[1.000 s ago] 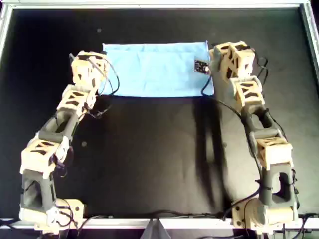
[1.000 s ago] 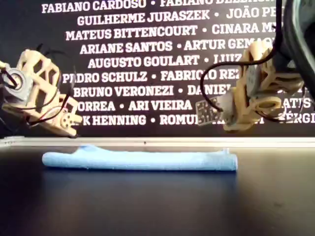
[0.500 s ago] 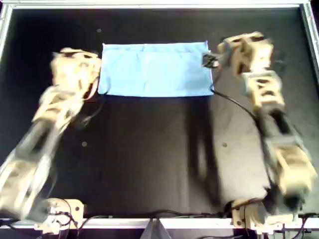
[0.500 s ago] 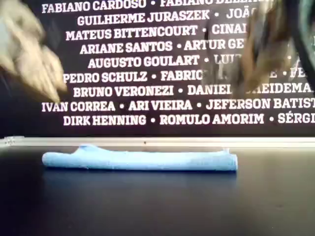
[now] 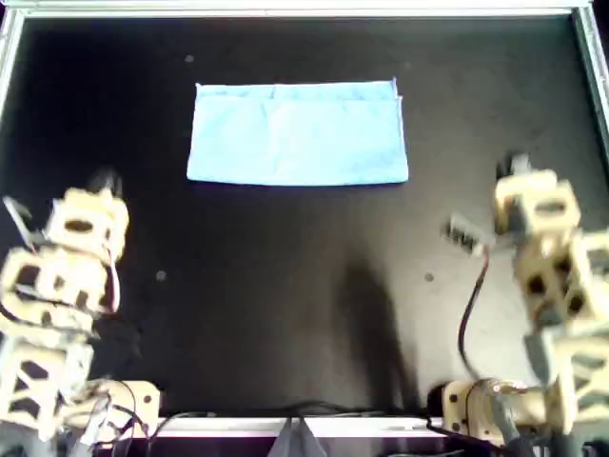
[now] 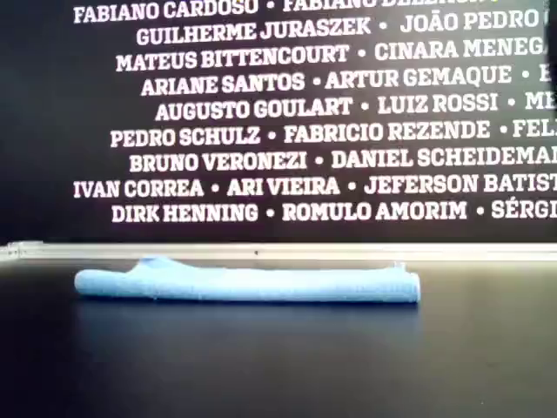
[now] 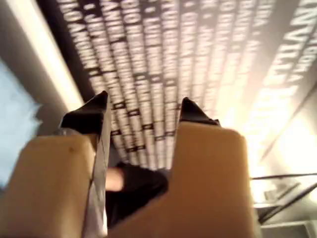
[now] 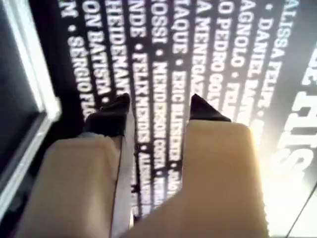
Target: Fold a cloth
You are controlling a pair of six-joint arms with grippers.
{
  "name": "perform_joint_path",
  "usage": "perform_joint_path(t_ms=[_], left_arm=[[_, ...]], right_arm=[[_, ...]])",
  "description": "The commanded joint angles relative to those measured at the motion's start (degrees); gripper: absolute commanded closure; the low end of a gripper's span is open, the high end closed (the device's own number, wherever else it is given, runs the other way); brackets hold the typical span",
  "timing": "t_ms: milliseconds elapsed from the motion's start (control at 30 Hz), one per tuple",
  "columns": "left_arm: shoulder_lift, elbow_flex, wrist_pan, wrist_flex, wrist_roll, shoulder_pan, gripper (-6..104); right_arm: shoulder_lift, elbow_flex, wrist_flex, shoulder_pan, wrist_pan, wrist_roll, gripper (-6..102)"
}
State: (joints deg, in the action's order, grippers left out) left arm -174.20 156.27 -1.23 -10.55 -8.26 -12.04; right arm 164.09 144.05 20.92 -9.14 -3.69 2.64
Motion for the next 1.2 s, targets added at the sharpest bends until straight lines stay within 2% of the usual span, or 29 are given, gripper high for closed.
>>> perform_joint_path(t_ms=[0,67,167,233,500,600,667,733,867,1000,1133,1167], left_arm=[[-3.2,4.7,0.1,-0.1,0.4,0.7,49],[-3.2,6.8,-1.0,-0.1,0.4,0.3,49],[-3.2,9.9,-1.1,0.1,0.5,0.3,49],[-3.2,11.3,-1.1,0.1,-0.2,0.3,49],[-1.5,16.2,-1.1,-0.1,0.6,0.2,49],[3.3,16.2,-1.1,-0.1,0.6,0.2,48],[8.7,16.2,-1.2,-0.1,0.9,0.2,48],[14.7,16.1,-1.2,0.1,2.4,0.2,48],[26.0,12.0,-1.2,1.1,6.6,0.2,48],[41.9,-1.3,-1.2,1.1,6.9,0.3,48],[64.2,-15.9,-1.2,1.1,7.0,0.2,47],[69.4,-19.0,-1.2,1.1,7.0,0.2,46]], right_arm=[[11.3,9.3,0.3,0.5,-0.4,-0.18,49],[15.2,15.2,0.3,0.4,-0.4,-0.18,48],[14.6,21.5,0.3,0.5,-0.4,-0.18,48],[14.5,24.9,0.3,0.4,-0.3,0.70,48],[14.3,29.2,0.3,-0.8,0.8,-0.18,48],[13.8,29.2,0.3,-0.9,0.8,0.26,48],[13.7,29.3,0.3,-0.9,0.9,-0.09,48],[13.7,29.3,0.2,-1.0,1.3,-0.09,48],[13.4,29.2,-4.2,-1.0,6.2,-0.09,47],[9.0,28.1,-8.3,-0.9,8.4,-0.18,48],[-4.4,24.8,-11.1,-0.8,7.7,-0.18,47],[-7.6,23.3,-12.7,-0.1,7.6,0.79,47]])
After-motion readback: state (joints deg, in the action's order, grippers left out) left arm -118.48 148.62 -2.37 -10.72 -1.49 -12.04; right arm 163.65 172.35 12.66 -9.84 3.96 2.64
